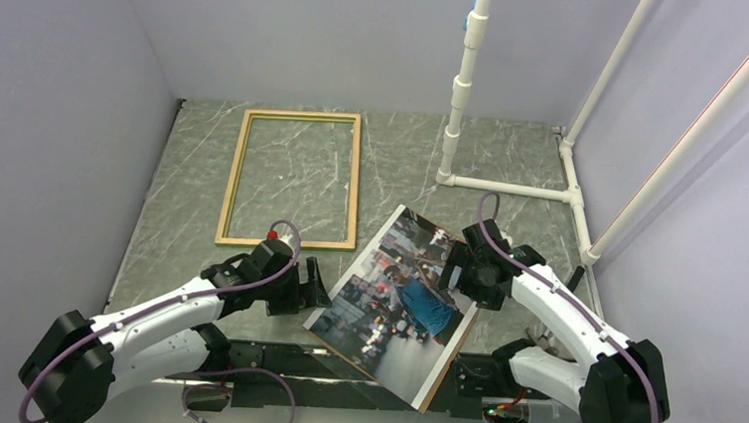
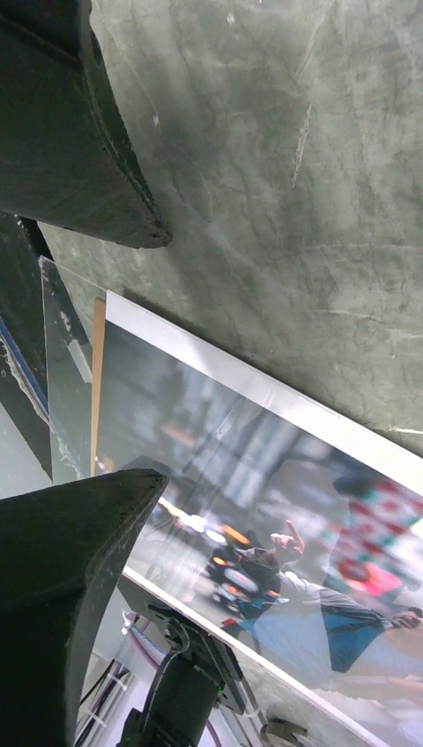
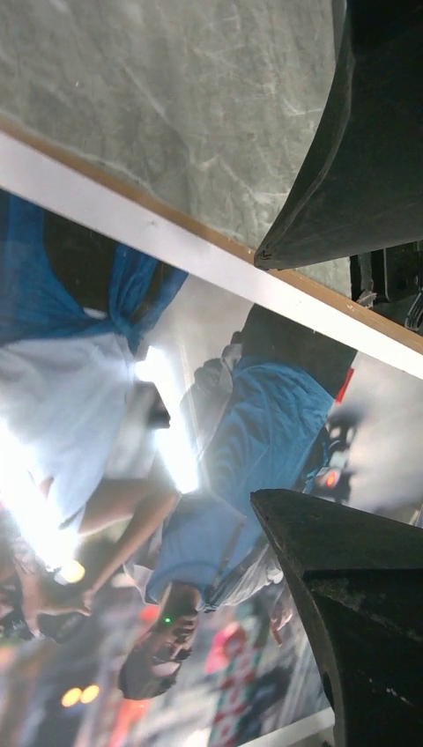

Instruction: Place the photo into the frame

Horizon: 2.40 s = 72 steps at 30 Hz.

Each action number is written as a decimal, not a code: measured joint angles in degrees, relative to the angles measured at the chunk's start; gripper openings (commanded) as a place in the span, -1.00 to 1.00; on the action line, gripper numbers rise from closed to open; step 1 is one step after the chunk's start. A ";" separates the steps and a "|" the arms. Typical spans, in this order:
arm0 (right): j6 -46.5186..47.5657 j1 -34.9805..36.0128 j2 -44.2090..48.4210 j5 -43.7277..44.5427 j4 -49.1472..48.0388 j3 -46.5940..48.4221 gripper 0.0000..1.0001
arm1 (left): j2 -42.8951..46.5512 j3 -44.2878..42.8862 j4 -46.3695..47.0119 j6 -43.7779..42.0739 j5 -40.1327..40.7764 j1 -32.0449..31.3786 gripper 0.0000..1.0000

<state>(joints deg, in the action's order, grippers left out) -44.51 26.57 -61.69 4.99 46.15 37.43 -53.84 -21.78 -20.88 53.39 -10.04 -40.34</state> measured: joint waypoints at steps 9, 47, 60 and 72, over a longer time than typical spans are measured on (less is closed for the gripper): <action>-1.07 -4.66 0.96 -3.02 0.46 -2.67 0.89 | -1.55 -0.13 1.29 0.07 -2.23 -1.20 0.98; 0.20 -7.04 -3.45 -6.99 -4.20 -6.51 0.88 | 9.88 1.57 -1.90 -0.09 -10.64 -4.02 0.72; 0.63 -7.48 -3.08 -10.78 -7.28 -6.56 0.88 | 5.86 6.75 7.85 2.01 -11.76 -4.00 0.55; 3.13 -7.85 -3.26 -11.72 -8.13 -6.49 0.88 | 2.25 8.07 16.00 2.91 -11.54 -4.00 0.51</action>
<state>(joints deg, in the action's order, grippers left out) -41.39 18.72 -64.95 -6.72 38.02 30.94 -51.59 -13.72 -4.89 56.29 -21.58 -44.34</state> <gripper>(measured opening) 0.942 0.774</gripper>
